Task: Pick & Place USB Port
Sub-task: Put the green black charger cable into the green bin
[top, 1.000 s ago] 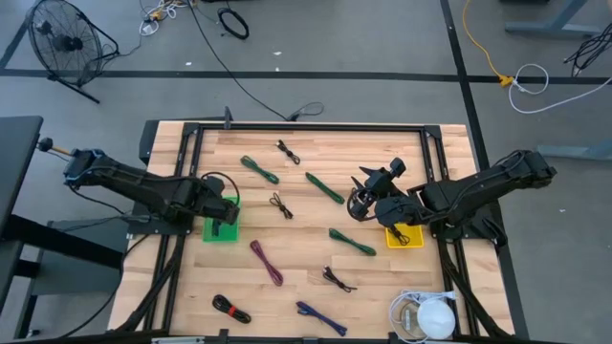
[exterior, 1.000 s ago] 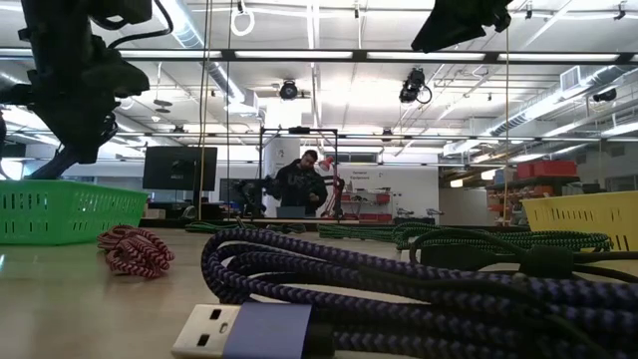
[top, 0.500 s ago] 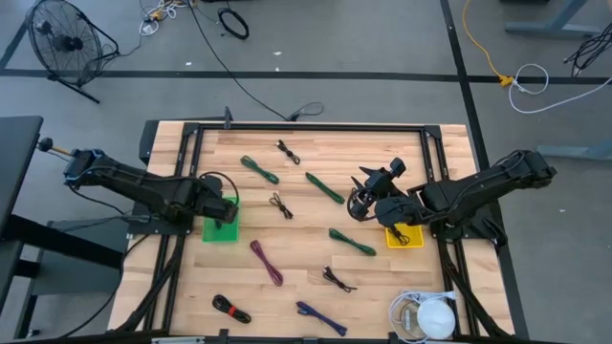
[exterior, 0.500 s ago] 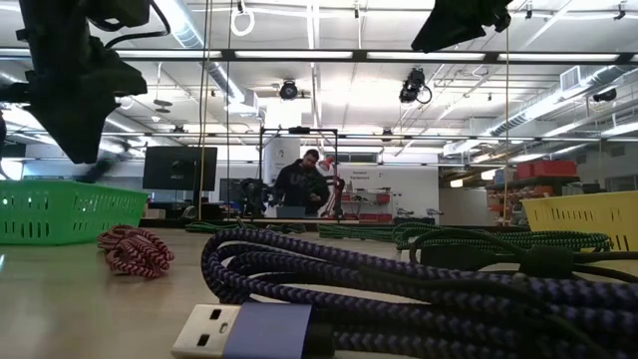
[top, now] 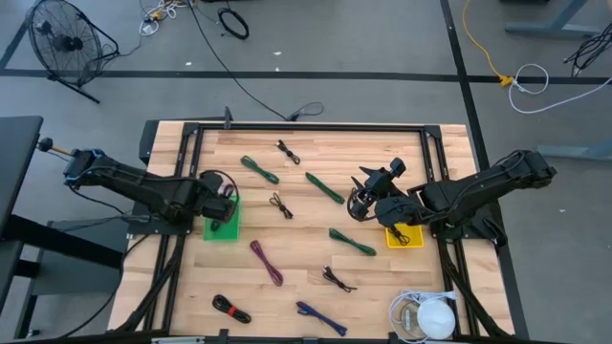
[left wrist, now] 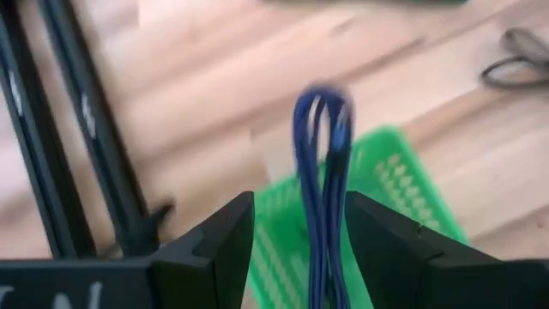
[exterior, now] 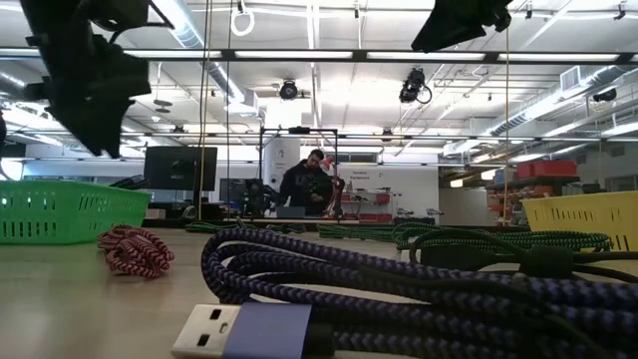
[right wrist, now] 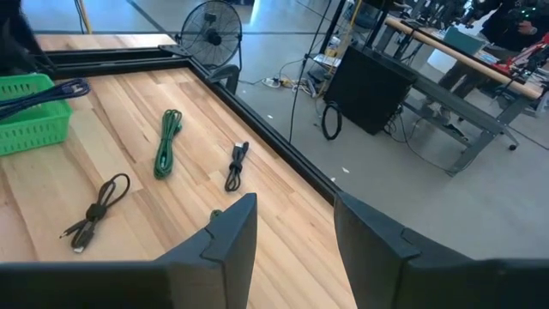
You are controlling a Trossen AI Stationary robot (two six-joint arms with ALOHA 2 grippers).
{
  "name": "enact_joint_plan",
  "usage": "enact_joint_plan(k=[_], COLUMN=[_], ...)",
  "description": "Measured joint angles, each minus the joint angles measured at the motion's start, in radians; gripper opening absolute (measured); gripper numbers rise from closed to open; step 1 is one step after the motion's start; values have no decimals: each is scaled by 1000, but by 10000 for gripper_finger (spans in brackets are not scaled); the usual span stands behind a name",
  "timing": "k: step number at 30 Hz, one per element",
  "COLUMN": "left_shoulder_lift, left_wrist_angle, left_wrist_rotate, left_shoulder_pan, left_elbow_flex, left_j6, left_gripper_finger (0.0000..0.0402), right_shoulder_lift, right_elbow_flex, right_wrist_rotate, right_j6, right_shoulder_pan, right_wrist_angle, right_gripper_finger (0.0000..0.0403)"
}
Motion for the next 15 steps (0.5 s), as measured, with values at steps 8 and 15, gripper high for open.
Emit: enact_joint_plan(k=[8,15], left_shoulder_lift=[0,0], left_wrist_angle=[256,442], left_wrist_rotate=[-114,-36], left_shoulder_pan=[122,388], left_elbow_flex=[18,18], left_j6=[824,1286], left_gripper_finger=[177,177], right_shoulder_lift=[0,13], right_elbow_flex=[0,0], right_wrist_rotate=[-8,-33], right_j6=[4,2], right_shoulder_pan=[-18,-23], right_wrist_angle=[10,79], right_gripper_finger=[158,158])
